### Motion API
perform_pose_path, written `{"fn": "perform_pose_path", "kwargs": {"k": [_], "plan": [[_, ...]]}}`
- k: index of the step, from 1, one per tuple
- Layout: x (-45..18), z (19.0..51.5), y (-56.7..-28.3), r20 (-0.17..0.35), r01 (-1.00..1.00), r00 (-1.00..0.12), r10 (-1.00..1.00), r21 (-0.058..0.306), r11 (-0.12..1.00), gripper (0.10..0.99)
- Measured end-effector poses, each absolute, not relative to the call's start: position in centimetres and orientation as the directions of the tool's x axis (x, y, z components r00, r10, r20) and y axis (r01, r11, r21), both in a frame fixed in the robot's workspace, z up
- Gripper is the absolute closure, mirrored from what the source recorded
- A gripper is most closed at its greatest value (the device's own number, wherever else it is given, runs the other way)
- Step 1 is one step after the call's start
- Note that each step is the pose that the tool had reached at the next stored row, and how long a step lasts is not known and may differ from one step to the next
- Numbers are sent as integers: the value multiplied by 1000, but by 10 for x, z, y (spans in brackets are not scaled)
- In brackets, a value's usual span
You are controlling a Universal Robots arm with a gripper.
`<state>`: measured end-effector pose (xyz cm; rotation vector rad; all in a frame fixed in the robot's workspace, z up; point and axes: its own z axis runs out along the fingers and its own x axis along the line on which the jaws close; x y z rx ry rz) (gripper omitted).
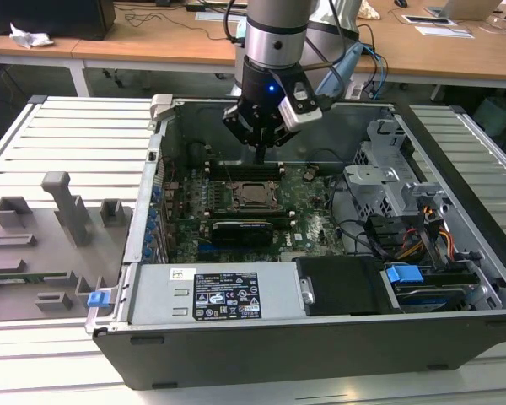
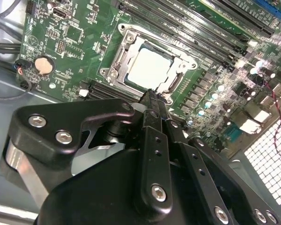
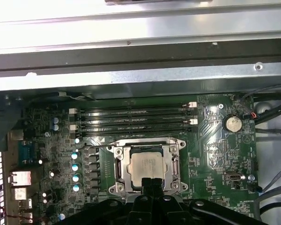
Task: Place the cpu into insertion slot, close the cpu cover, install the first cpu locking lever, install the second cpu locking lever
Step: 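Install the first cpu locking lever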
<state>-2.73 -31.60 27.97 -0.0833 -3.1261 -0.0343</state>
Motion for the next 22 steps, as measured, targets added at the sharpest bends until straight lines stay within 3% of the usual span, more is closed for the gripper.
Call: {"fn": "perform_pose_path", "kwargs": {"k": [22], "plan": [[-27, 280, -316, 15, -92, -996, -92, 22, 996, 980]]}}
